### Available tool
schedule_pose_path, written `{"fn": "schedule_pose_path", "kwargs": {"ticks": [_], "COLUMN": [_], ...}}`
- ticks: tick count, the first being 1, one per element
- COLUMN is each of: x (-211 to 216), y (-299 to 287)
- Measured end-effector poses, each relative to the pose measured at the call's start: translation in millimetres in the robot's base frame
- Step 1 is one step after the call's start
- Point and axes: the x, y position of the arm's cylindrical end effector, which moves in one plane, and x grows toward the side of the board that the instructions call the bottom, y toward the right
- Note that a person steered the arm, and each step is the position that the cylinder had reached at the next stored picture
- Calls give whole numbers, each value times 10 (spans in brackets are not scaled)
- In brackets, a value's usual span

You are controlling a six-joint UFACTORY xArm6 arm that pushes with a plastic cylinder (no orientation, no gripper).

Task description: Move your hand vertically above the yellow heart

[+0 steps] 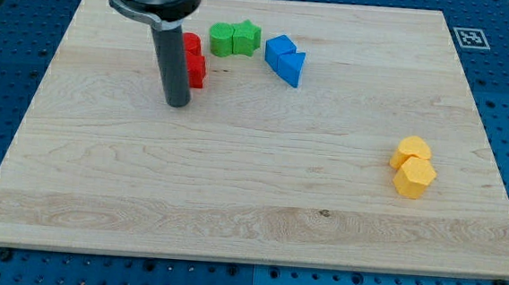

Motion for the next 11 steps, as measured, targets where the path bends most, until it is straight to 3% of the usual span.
{"fn": "schedule_pose_path", "kwargs": {"ticks": [3,7,9,11], "x": [154,278,-339,-1102], "y": [90,2504,2946,2615]}}
